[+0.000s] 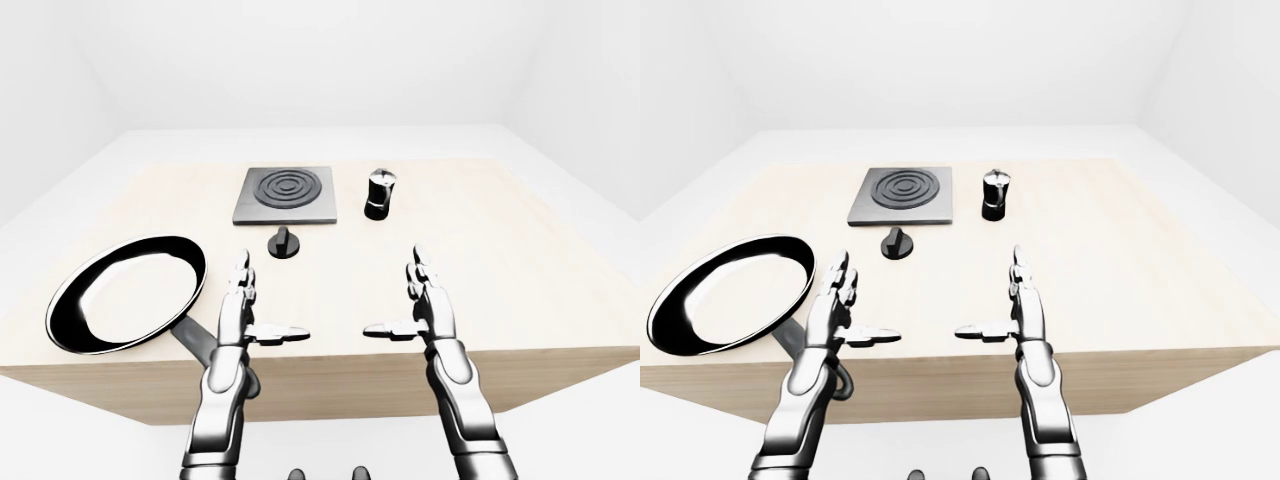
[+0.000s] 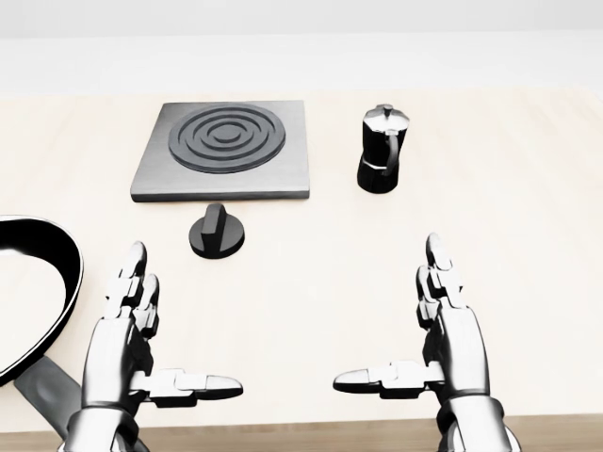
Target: Turn on the stove.
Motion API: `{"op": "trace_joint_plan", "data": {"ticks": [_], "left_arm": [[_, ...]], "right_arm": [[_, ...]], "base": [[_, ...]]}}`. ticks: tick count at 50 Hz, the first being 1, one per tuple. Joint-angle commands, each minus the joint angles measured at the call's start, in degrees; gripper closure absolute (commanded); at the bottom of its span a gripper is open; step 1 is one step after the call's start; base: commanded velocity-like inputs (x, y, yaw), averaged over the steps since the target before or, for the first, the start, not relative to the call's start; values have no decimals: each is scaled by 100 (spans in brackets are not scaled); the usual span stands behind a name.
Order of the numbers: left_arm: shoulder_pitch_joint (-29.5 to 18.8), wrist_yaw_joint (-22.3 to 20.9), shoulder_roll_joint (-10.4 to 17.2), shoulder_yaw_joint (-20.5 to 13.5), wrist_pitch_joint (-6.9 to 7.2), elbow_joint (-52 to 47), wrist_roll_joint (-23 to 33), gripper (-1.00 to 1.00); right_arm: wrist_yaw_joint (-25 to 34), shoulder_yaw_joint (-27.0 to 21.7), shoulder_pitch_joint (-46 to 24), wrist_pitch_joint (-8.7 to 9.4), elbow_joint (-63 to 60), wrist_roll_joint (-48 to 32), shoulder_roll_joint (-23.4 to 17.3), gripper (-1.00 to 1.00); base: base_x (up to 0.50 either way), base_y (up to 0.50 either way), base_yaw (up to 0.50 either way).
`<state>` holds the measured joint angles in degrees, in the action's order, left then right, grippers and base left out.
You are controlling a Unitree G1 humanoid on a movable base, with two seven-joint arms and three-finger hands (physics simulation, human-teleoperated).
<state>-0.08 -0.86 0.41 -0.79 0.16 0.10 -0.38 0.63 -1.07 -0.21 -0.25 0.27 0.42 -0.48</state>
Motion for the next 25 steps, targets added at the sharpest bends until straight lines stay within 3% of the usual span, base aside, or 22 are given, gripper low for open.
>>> {"op": "trace_joint_plan", "data": {"ticks": [1, 15, 25], "left_arm": [[19, -144, 63, -120, 42, -31, -60, -100], [-8, -141, 74, -159, 55, -26, -89, -100], [-26, -135, 75, -159, -18, 52, -75, -100]], "right_arm": [[74, -176, -23, -144, 113, 74, -78, -100], [9, -184, -62, -103, 89, 102, -72, -100], [8, -184, -79, -127, 138, 105, -78, -100]], "base": [[0, 0, 0], [0, 0, 0], [0, 0, 0]]}}
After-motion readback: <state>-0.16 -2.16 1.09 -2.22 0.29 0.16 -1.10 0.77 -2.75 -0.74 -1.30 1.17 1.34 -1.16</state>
